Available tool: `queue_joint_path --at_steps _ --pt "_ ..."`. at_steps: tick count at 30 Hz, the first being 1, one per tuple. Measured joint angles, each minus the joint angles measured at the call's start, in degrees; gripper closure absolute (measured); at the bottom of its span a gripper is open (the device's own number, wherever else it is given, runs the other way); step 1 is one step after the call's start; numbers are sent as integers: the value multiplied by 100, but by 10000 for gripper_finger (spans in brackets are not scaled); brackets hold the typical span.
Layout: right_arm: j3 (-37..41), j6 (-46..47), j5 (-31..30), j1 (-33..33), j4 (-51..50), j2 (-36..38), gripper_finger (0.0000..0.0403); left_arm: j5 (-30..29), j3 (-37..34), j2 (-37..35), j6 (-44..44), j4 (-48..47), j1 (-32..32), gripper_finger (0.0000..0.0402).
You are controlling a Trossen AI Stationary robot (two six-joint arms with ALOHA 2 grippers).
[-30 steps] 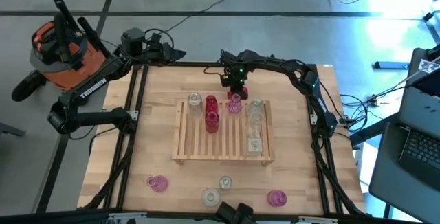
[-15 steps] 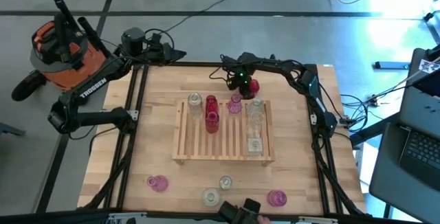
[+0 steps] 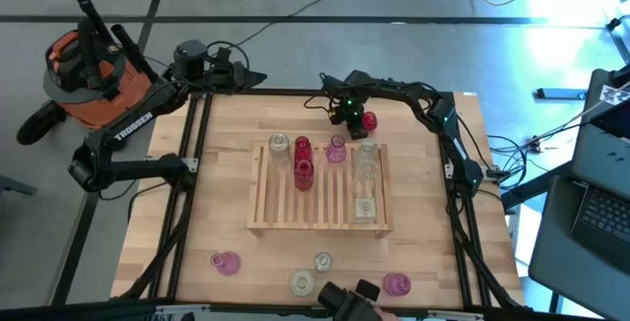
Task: Sort vases onto shelf
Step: Put the red vase on the shelf aligned with the other red vase
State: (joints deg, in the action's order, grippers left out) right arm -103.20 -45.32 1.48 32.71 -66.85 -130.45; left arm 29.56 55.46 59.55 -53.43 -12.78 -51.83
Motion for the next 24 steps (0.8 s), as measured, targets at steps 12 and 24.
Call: queue_joint_path --at_steps 12,24 --pt "4 194 -37 5 179 862 311 7 0 0 2 0 0 200" --pt "-2 1248 1442 -2 2013 2938 311 14 0 0 276 0 1 200"
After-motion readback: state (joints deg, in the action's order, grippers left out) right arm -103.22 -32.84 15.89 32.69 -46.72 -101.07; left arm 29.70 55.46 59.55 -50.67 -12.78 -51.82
